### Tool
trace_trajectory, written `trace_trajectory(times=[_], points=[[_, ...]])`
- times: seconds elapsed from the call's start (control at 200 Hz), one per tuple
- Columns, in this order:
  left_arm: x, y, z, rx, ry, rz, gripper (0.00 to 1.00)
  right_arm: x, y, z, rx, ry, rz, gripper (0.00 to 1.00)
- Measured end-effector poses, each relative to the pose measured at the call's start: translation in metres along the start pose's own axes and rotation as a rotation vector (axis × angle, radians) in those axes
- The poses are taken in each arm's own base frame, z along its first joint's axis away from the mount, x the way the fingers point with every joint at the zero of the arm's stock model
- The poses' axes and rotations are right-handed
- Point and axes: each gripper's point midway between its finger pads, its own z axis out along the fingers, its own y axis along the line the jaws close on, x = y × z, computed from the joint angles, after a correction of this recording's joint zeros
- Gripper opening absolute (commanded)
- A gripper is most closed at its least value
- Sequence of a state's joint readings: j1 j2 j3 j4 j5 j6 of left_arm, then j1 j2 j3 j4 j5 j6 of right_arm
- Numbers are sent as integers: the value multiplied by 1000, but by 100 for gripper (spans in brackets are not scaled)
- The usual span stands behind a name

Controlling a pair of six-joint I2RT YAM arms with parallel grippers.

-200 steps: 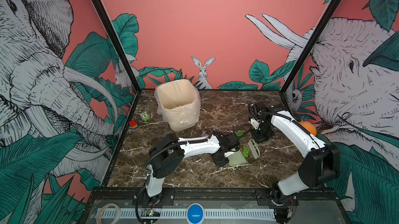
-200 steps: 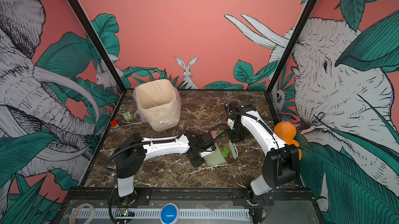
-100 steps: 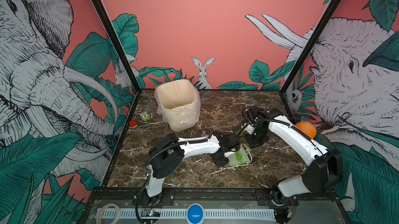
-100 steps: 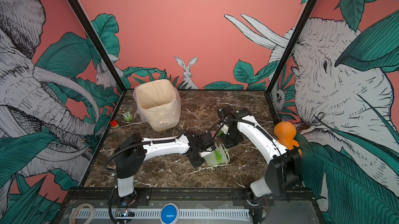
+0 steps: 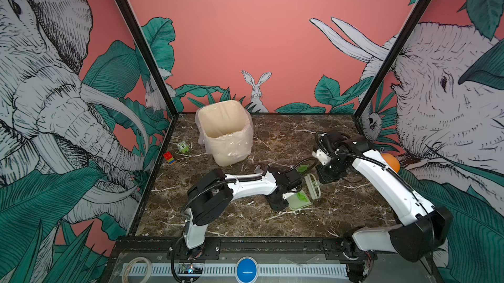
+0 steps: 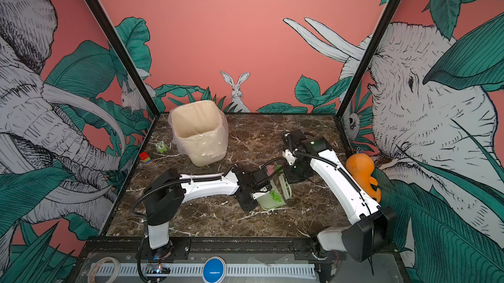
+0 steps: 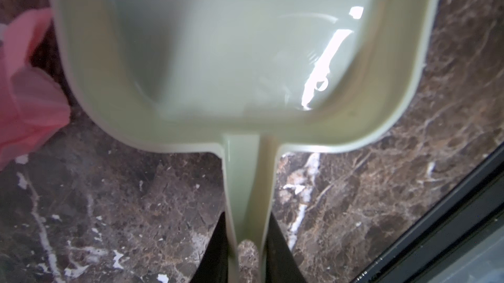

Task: Sweep away the paper scraps from the table
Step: 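Sweep the crumpled green scrap into the dustpan with the right brush, then lift the loaded dustpan toward the bin with the left gripper while the right brush withdraws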

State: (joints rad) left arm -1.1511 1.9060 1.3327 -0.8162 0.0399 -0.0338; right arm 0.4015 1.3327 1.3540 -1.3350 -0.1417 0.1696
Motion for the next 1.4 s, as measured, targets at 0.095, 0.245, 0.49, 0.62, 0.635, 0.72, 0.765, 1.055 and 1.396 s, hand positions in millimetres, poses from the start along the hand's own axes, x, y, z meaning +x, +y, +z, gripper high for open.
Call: trace_trajectory(times=[0.095,0.245,0.49,0.62,0.635,0.72,0.765,1.055,1.396], points=[[1,0,-2,-3,-11,0,0,-6,-9,-16,8,-59,24,0],[-1,1,-12,-11,-61,-2,0,-10,-28,-39,32,-139,80,0],[-11,6,-48,-43,-181,-22,0,-5,-49,-46,47,-176,145,0],[-14,9,-76,-61,-265,-41,0,0,-53,-42,36,-168,167,0],[-14,9,-79,-64,-274,-43,0,0,-53,-42,34,-168,169,0],[-14,11,-97,-77,-324,-56,0,-1,-53,-42,22,-174,174,0],[-14,13,-106,-82,-343,-66,0,-2,-53,-42,17,-178,173,0],[-7,30,-153,-94,-391,-157,0,-4,-48,-39,-21,-184,169,0],[2,55,-235,-116,-455,-248,0,-7,-41,-37,-65,-191,165,0]])
